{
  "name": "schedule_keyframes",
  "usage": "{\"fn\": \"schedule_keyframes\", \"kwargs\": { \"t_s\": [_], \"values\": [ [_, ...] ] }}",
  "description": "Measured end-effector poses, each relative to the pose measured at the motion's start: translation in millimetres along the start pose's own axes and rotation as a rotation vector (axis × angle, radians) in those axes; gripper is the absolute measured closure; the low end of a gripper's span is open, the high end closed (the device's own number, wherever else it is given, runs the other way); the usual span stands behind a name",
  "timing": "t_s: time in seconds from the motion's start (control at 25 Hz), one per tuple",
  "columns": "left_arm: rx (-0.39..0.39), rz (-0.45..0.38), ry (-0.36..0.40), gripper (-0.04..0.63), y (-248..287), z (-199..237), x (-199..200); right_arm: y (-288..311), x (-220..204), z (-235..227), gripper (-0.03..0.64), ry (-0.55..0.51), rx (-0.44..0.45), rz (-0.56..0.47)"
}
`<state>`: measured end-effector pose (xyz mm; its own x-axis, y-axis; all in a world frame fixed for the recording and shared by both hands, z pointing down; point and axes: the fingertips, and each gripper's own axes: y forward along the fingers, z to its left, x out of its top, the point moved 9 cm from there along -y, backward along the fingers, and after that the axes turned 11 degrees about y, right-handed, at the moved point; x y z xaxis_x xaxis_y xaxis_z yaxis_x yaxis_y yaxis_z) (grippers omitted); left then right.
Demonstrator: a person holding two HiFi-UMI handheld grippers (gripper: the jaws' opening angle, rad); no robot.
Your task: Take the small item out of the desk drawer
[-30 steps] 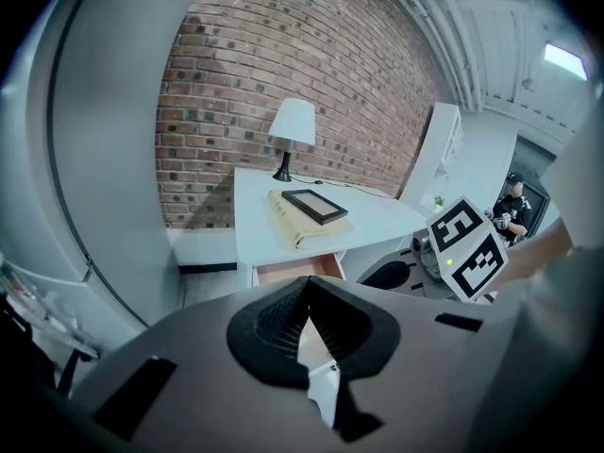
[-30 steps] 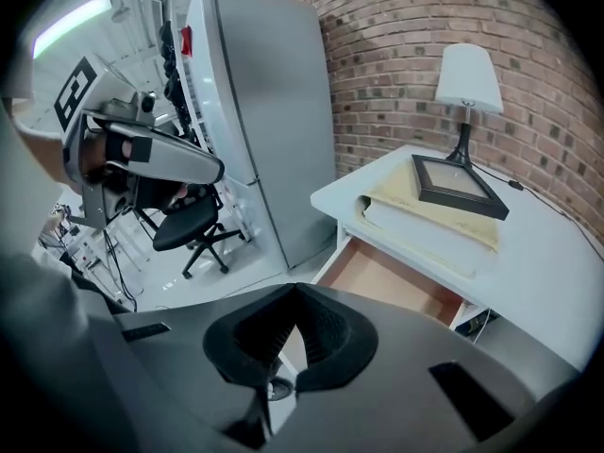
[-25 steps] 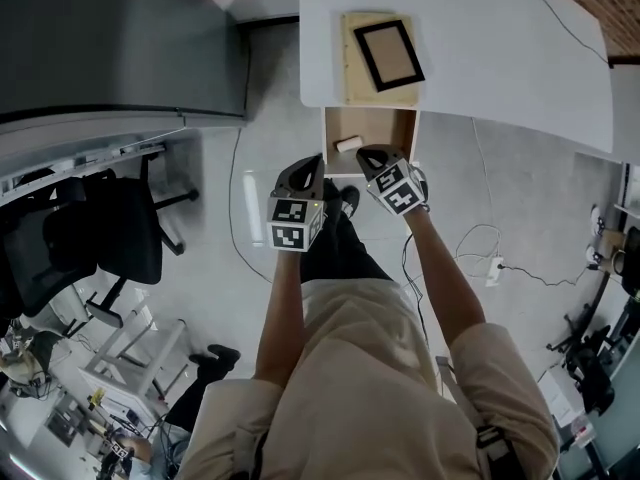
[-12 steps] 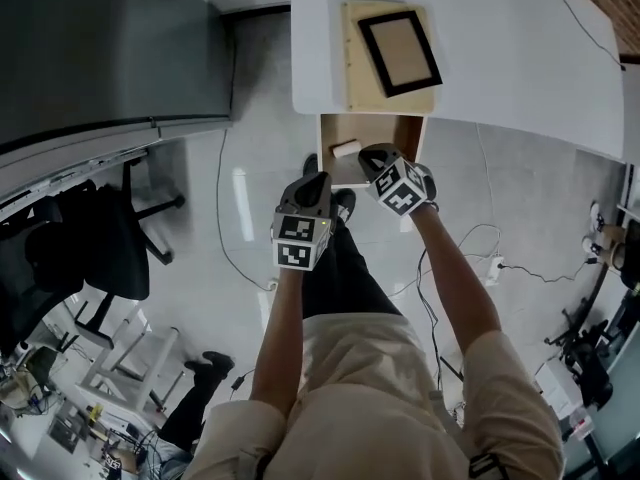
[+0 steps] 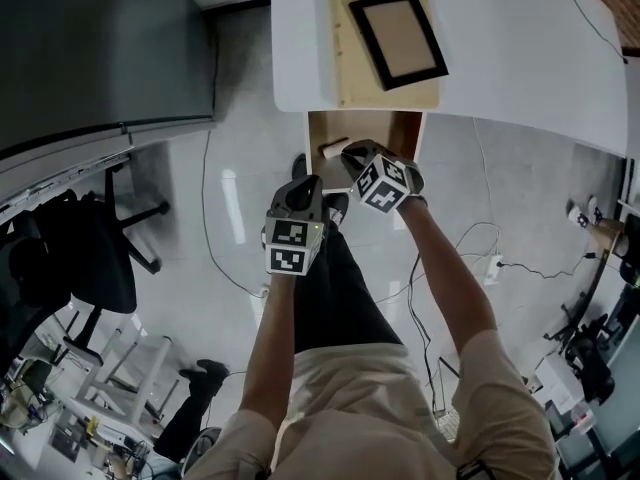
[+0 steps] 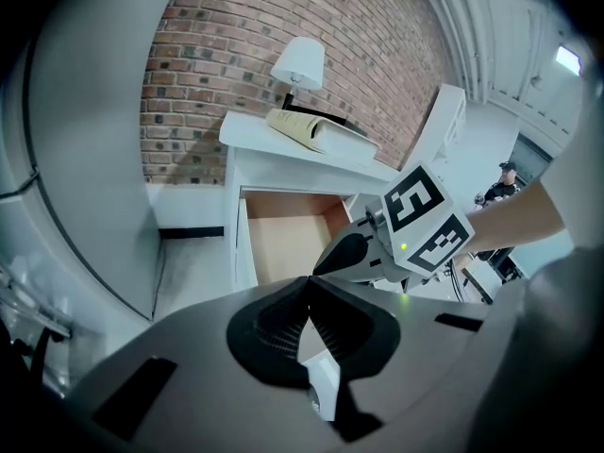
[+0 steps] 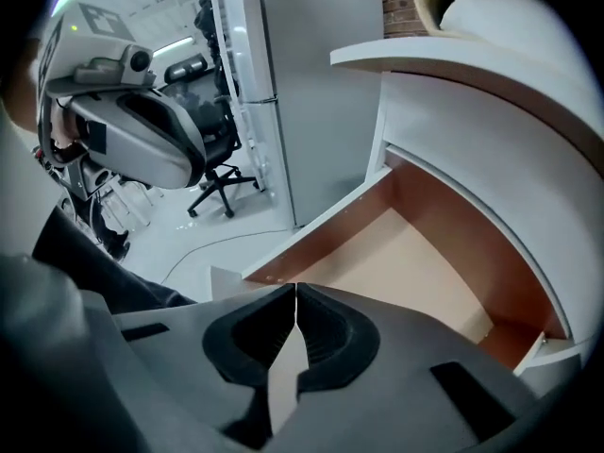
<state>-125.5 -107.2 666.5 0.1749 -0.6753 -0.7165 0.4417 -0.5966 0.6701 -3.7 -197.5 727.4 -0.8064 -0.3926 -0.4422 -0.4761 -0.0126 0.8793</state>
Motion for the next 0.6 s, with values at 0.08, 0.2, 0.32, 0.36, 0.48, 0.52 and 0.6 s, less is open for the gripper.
{"fn": "schedule_keyframes", "kwargs": {
  "t_s": [0.08, 0.2, 0.32, 0.36, 0.48, 0.52, 0.6],
  "values": [
    [-0.005, 0.003, 0.017, 0.578, 8, 0, -7, 8, -6, -2, 0.582, -0.016, 0.007, 0.02],
    [-0.013, 0.006, 0.035, 0.578, 18, 0, -15, 22, -14, -5, 0.561, -0.059, 0.03, 0.063],
    [-0.038, 0.008, 0.048, 0.578, 20, 0, -25, 40, -23, -4, 0.548, -0.155, 0.07, 0.122],
    [-0.046, 0.012, 0.062, 0.578, 22, 1, -28, 46, -27, -6, 0.543, -0.186, 0.076, 0.137],
    [-0.052, 0.024, 0.095, 0.578, 28, 3, -38, 62, -35, -13, 0.512, -0.232, 0.101, 0.15],
    [-0.049, 0.024, 0.094, 0.578, 30, 5, -40, 67, -38, -15, 0.493, -0.246, 0.11, 0.151],
    [-0.042, 0.02, 0.087, 0.578, 34, 7, -44, 79, -42, -18, 0.453, -0.294, 0.118, 0.167]
  ]
}}
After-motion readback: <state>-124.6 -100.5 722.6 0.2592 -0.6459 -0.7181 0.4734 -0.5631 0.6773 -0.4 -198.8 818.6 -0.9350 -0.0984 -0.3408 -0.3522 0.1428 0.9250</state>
